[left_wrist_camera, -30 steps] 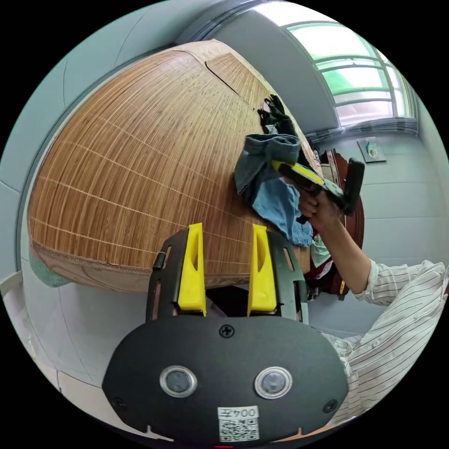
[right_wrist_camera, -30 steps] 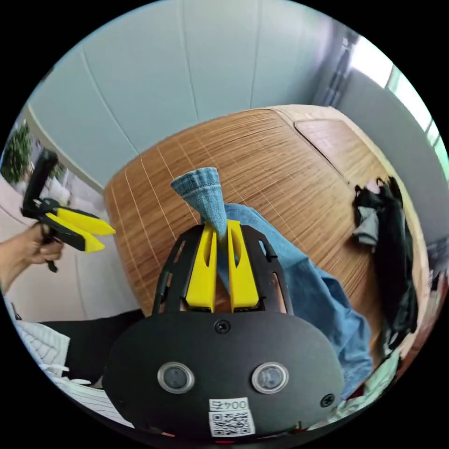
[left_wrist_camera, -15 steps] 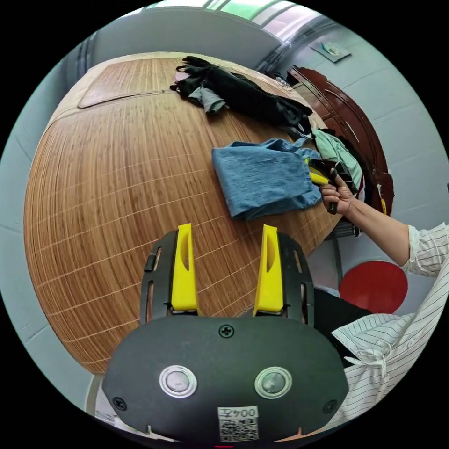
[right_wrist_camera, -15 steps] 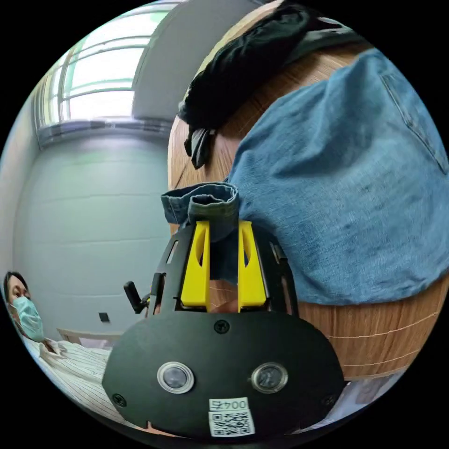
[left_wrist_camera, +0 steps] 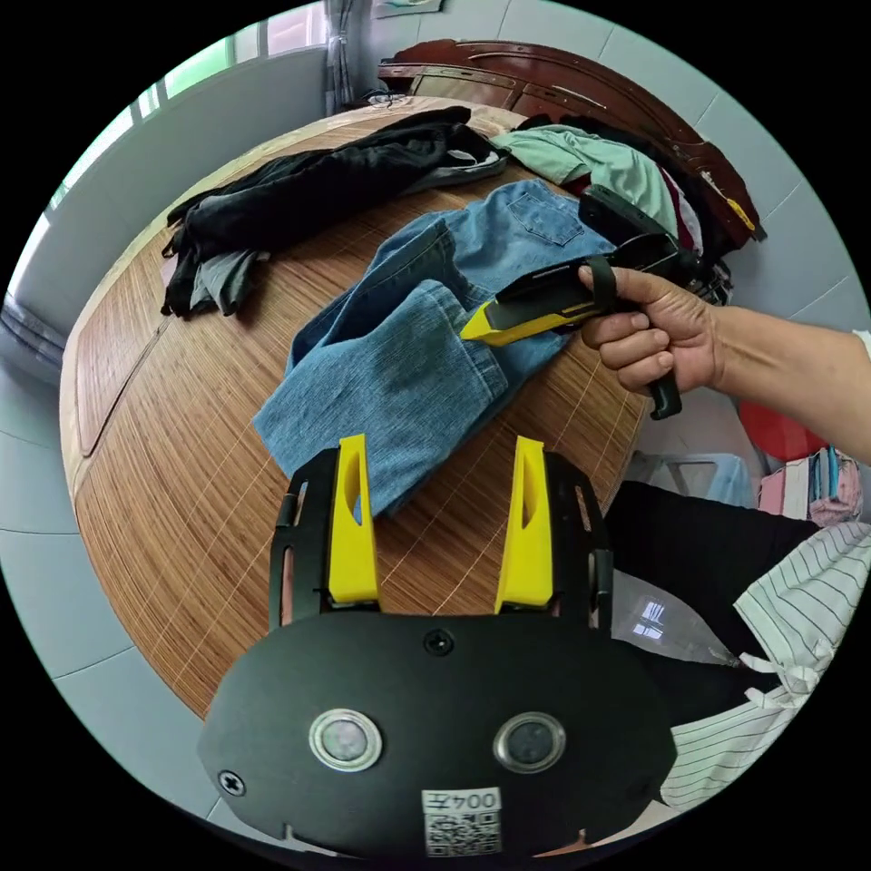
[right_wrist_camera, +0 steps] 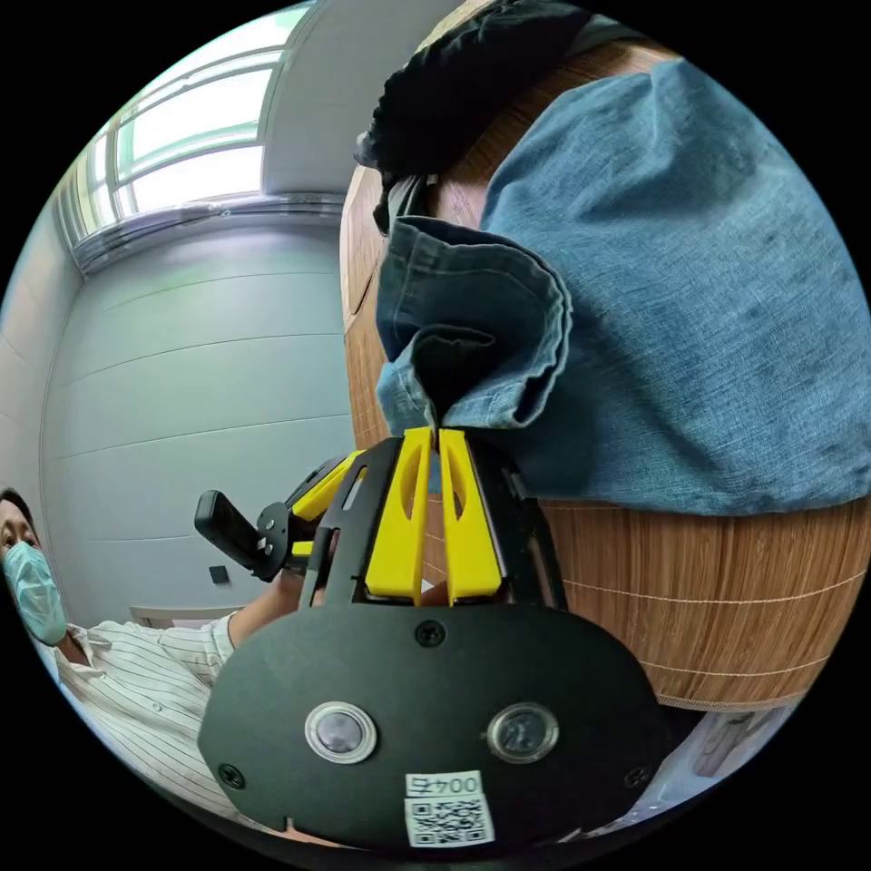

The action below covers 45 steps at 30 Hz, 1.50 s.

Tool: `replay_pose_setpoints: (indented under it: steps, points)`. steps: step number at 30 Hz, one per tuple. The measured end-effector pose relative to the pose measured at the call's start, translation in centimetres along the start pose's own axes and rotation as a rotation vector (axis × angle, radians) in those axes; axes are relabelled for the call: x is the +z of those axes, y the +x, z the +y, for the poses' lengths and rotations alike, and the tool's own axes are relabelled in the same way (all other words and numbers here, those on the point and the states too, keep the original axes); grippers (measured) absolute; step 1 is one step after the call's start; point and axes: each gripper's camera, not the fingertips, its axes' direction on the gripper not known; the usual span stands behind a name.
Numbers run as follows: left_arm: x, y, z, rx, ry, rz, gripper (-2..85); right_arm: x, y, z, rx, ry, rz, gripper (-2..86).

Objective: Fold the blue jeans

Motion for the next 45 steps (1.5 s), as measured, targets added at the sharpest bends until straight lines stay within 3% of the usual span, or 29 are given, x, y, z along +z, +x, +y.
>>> replay_pose_setpoints:
  steps: [6,9,10,13,18,23,27,31,33,37,40,45]
  points:
    - [0.2,3.2,-1.2,0.048,-0.001,-0.277,21.0,0.1,-2.9,-0.6,-0.018,-0.036,-0.113,1.2]
    - [0.1,2.6,-0.2,-0.055,0.038,-0.434,14.7,0.7,-4.4,-1.1,-0.044,-0.070,-0.160,1.1]
    - [-0.2,1.7,0.4,-0.117,0.061,-0.458,8.7,1.0,-5.2,-1.3,-0.071,-0.082,-0.171,1.3]
    - [-2.2,-3.3,3.2,-0.298,0.151,-0.232,3.0,1.2,-7.3,-1.8,-0.145,-0.097,-0.178,3.3]
    - [-2.0,-14.0,12.1,-0.606,0.266,0.150,1.2,-0.1,-8.4,-2.0,-0.181,-0.008,-0.212,8.7]
    - [7.5,-25.8,26.8,-1.142,0.315,0.570,1.3,0.8,-7.6,-1.6,-0.173,0.008,-0.177,10.0]
    - [15.5,-27.5,35.9,-1.400,0.339,0.703,2.6,3.1,-6.6,-0.9,-0.150,0.012,-0.036,12.7]
    - [19.7,-27.2,44.7,-1.618,0.528,0.803,4.3,2.4,-4.5,0.5,-0.043,0.120,0.021,14.1]
    - [18.6,-27.3,46.7,-1.604,0.578,0.748,5.0,1.8,-3.4,1.4,0.005,0.153,0.059,14.5]
    - [15.2,-27.7,42.7,-1.280,0.497,0.581,5.8,2.1,0.3,3.6,0.215,0.188,0.080,16.2]
    - [16.1,-27.9,37.5,-1.101,0.504,0.609,6.8,3.3,2.5,6.1,0.359,0.229,0.100,16.4]
    - [22.0,-28.1,30.0,-0.960,0.316,0.582,8.5,6.2,3.5,8.4,0.382,0.199,0.228,16.4]
